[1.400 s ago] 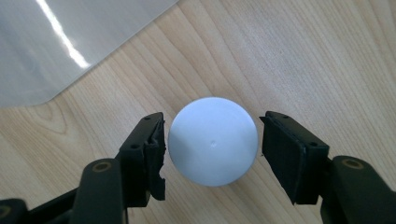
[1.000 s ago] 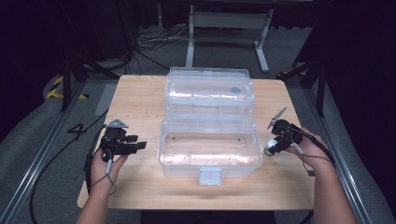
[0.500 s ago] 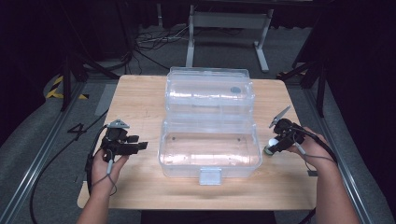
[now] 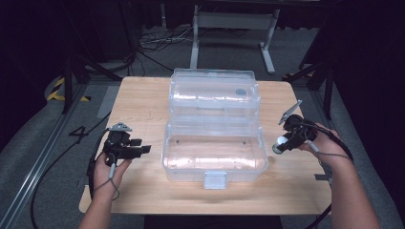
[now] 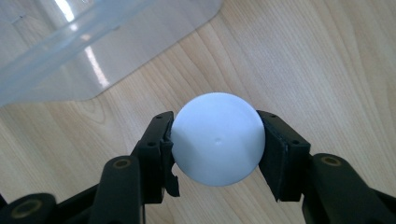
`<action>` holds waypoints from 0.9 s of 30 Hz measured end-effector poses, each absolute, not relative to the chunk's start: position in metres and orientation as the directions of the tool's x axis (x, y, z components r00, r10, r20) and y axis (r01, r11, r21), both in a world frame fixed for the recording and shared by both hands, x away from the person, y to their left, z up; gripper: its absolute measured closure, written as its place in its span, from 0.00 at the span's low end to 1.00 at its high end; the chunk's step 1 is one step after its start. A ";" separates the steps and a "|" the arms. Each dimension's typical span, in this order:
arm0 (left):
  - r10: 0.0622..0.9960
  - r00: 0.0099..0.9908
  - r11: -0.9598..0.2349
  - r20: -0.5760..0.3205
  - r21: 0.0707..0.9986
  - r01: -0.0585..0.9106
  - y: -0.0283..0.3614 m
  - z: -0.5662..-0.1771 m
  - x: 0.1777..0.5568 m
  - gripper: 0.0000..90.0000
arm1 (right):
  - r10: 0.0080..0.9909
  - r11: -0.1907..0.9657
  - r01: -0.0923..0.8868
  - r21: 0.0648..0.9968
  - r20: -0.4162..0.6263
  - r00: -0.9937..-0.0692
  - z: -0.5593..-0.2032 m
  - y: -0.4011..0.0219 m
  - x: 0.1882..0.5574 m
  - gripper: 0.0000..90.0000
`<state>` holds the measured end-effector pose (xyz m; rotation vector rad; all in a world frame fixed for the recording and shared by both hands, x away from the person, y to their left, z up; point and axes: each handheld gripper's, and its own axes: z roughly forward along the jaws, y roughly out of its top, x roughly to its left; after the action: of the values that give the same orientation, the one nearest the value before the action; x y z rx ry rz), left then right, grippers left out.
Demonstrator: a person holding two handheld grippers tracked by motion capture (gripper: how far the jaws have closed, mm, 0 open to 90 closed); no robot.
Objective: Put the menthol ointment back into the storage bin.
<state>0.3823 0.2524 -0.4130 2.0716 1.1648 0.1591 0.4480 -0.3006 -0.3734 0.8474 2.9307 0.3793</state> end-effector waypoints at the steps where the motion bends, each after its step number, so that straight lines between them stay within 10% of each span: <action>1: 0.780 0.579 -0.313 -0.236 0.655 0.688 0.253 -0.413 0.382 0.52 | 0.532 0.819 0.515 0.253 0.000 -0.847 -0.370 -0.300 0.447 0.55; 27: 0.780 0.576 -0.307 -0.243 0.653 0.692 0.256 -0.414 0.383 0.52 | 0.425 0.871 0.398 0.289 -0.033 -0.905 -0.315 -0.284 0.429 0.55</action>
<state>0.3832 0.2557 -0.4141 2.0669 1.1705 0.1525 0.4290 -0.2843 -0.3147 0.6493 2.9459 0.4242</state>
